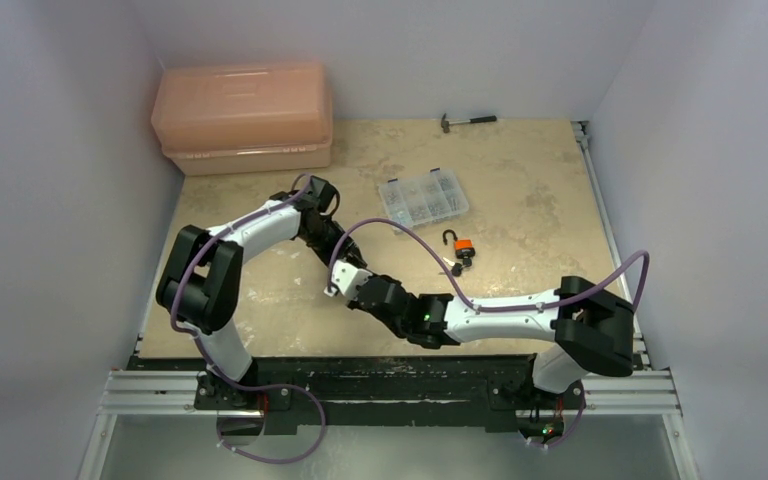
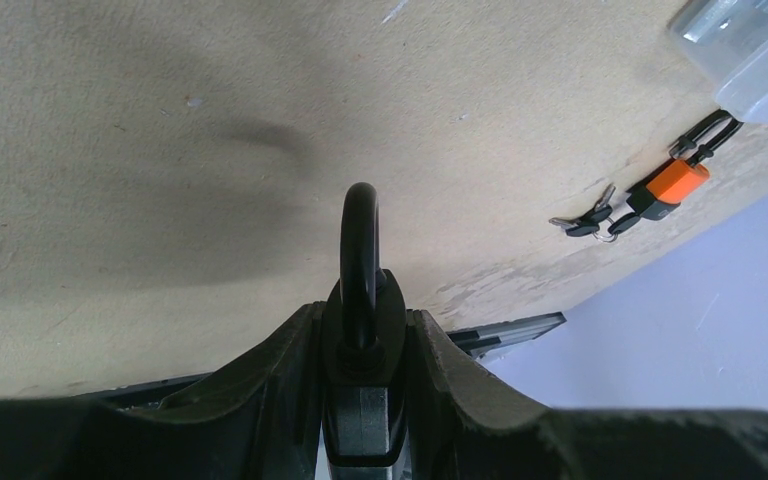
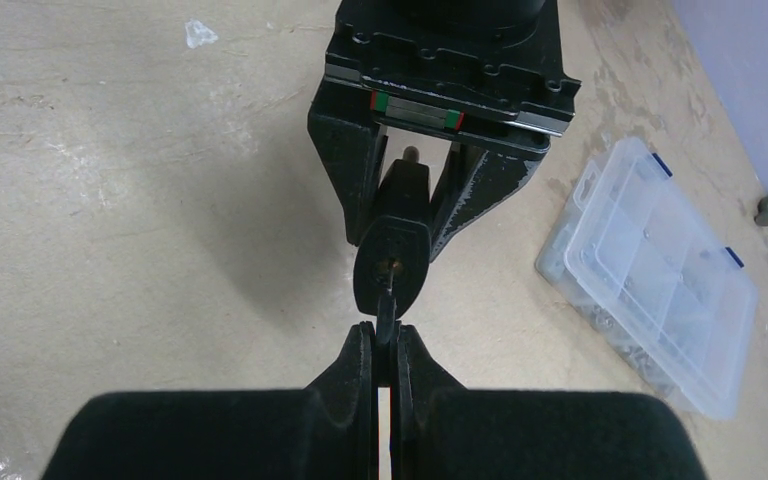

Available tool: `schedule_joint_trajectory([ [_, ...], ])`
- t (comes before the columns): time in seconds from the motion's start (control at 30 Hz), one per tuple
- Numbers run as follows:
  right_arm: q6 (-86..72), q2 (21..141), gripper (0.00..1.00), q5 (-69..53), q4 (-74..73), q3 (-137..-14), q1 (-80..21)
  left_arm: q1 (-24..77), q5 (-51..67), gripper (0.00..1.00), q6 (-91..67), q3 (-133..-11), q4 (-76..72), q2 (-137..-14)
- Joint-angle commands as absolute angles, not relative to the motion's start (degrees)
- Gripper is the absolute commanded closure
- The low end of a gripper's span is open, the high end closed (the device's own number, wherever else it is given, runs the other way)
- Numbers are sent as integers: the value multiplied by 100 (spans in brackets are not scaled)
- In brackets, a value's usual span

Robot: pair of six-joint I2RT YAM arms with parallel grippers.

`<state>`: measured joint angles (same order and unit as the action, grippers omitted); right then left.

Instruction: Unlock with the key

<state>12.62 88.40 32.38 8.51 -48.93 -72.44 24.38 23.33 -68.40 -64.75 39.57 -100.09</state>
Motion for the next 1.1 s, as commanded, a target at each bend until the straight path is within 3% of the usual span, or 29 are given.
schedule_joint_trajectory([
  [0.0, 1365, 8736, 100, 3082, 1443, -4946, -7260, 2479, 2773, 100, -6851, -6531, 4090, -9606],
  [0.4, -340, 9061, 100, 3413, 1090, -5381, -7242, 2479, 2637, 100, -6941, -6483, 4237, -9317],
  [0.8, 1523, 8772, 100, 3505, 2422, -4624, -7331, 2493, 2586, 100, -7074, -6393, 4323, -9011],
  [1.07, -98, 8784, 100, 3805, 2171, -5057, -7304, 2522, 2495, 100, -7355, -6313, 4264, -8649],
])
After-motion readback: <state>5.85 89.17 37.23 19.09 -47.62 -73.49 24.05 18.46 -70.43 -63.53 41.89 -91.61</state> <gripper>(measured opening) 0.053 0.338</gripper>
